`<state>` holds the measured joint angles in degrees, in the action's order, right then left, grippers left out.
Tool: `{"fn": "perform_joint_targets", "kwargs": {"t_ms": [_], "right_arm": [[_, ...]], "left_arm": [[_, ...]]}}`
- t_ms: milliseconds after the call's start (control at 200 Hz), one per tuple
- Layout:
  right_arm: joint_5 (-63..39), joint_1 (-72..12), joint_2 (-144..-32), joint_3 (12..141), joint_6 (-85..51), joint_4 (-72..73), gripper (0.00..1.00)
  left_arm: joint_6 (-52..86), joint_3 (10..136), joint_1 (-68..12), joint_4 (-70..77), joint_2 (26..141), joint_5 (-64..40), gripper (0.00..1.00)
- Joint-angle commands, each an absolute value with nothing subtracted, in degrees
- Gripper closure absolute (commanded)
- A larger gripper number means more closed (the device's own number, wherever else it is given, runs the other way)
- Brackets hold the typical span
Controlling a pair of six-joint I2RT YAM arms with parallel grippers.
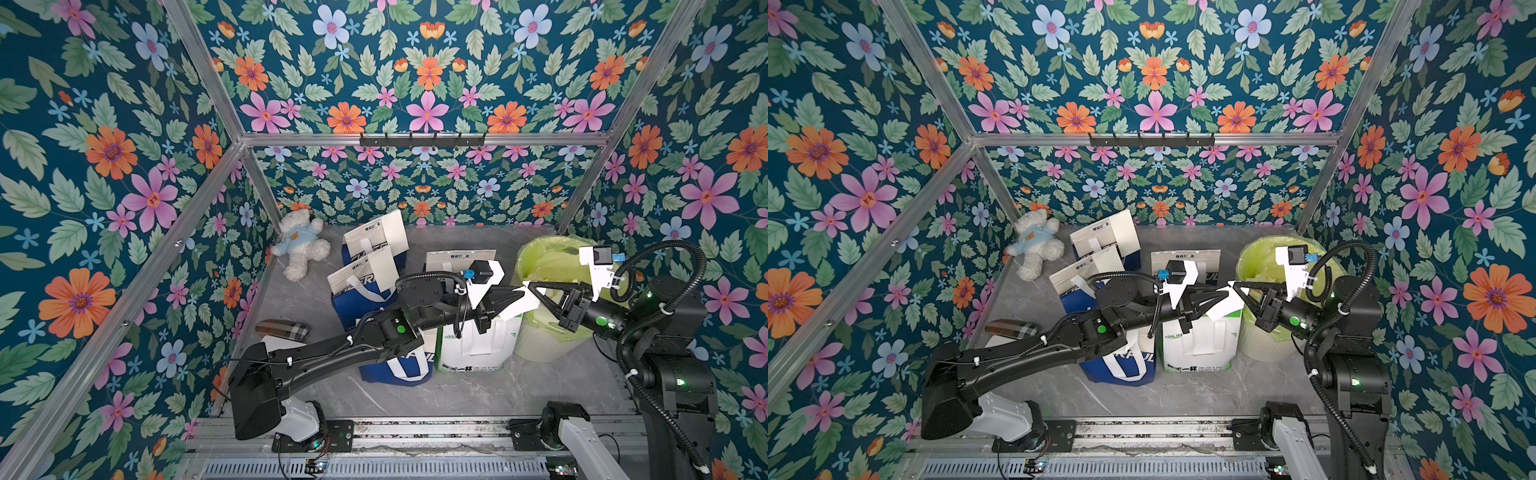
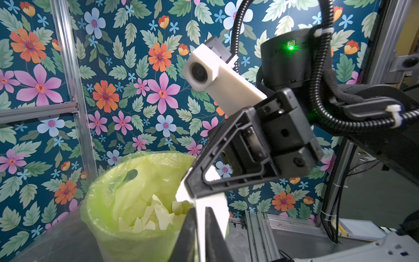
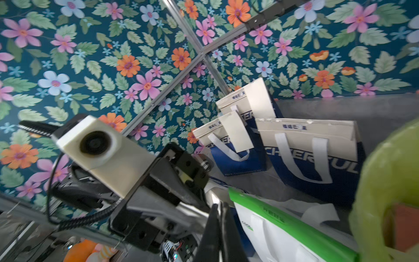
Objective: Shred takeout receipts and throw away
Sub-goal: Shred the takeout receipt.
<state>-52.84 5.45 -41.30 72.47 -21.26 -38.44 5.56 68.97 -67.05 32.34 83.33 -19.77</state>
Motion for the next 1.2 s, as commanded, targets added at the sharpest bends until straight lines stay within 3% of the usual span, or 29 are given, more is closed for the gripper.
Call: {"fn": "perform_joint_targets", "kwargs": {"t_ms": [0,260,455,520,695,785,1020,1195], "right_arm": [[-48.6,5.35,-41.52,73.36,-20.06,-40.83,1.0],[-49.29,5.12,-41.92,73.68,-20.72,-40.74,1.0],[-51.82,4.75,-42.16,73.87,-20.78,-40.56,1.0],[-52.86,4.4,-42.42,74.04,-20.7,-40.89,1.0],[-51.91,3.84,-42.54,74.25,-19.37,-42.94,1.0],[-48.94,3.74,-42.91,74.67,-18.74,-44.85,1.0],[-39.59,3.76,-43.04,74.45,-19.32,-47.42,1.0],[-39.07,3.72,-40.99,70.06,-25.55,-41.94,1.0]], "left_arm": [[4.28,67.74,-67.03,36.93,82.28,-19.95,0.78],[4.72,67.45,-67.03,37.02,82.14,-20.06,0.86],[3.79,70.46,-67.02,33.02,84.32,-19.89,0.59],[3.45,71.97,-66.99,30.77,85.36,-19.58,0.58],[3.52,73.75,-67.06,29.13,86.64,-19.75,0.79],[3.69,72.58,-66.99,31.27,85.73,-18.31,1.0],[4.23,65.73,-67.04,43.58,81.77,-11.96,1.0],[7.69,62.06,-67.03,56.67,82.48,-9.25,1.0]]}}
